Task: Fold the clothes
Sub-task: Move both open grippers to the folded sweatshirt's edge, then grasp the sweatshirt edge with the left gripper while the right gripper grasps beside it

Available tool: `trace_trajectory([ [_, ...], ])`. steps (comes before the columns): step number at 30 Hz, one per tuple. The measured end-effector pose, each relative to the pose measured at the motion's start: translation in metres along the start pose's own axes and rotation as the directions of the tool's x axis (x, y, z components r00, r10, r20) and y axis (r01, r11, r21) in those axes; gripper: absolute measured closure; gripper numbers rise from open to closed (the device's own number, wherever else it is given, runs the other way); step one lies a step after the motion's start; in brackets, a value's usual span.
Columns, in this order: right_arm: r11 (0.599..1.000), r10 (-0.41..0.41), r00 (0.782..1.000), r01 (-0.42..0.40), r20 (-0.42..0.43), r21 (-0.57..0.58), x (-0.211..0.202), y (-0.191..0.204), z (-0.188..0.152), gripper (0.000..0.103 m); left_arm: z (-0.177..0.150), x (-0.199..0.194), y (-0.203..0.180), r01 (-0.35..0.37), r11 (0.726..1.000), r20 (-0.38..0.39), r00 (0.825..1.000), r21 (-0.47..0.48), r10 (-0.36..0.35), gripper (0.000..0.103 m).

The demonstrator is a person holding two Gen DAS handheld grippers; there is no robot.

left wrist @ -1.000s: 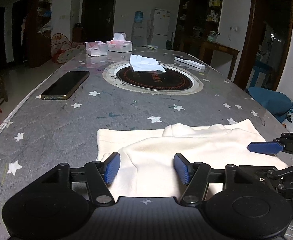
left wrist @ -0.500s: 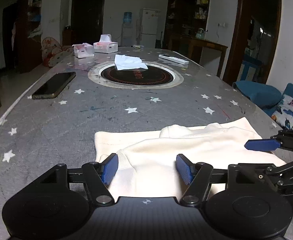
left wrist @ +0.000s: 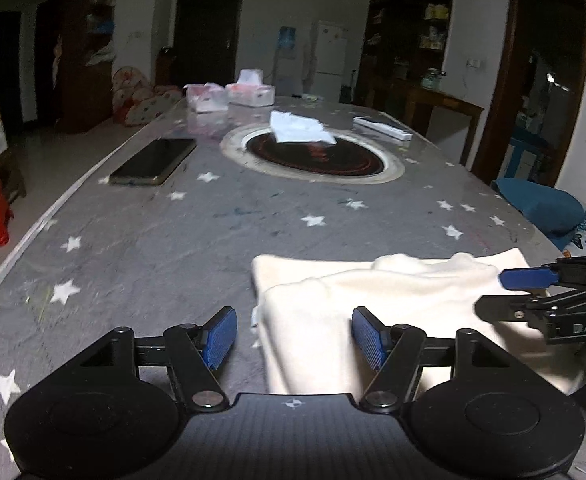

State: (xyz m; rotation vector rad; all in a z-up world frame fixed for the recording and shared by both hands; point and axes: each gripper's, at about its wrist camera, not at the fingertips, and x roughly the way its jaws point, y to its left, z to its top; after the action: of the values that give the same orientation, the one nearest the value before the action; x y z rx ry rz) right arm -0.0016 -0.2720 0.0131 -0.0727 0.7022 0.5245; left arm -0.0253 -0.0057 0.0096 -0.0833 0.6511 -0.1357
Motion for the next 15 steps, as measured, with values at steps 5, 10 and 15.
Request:
trace_trajectory([
  [5,0.998,0.01,0.999,-0.007,0.048,-0.064,-0.017,0.016,0.002,0.019,0.0,-0.006,0.007,0.001,1.0,0.005,1.0,-0.031,-0.001,0.032],
  [10,0.991,0.062,0.994,-0.051,0.093,-0.12,-0.03,0.041,0.001,0.008,0.0,-0.014,0.014,-0.006,0.997,0.006,1.0,-0.072,0.006,0.018],
  [15,0.975,0.118,0.991,-0.103,0.067,-0.199,-0.028,0.074,-0.005,0.007,0.0,-0.023,0.027,-0.023,0.993,0.013,1.0,-0.119,0.025,0.01],
])
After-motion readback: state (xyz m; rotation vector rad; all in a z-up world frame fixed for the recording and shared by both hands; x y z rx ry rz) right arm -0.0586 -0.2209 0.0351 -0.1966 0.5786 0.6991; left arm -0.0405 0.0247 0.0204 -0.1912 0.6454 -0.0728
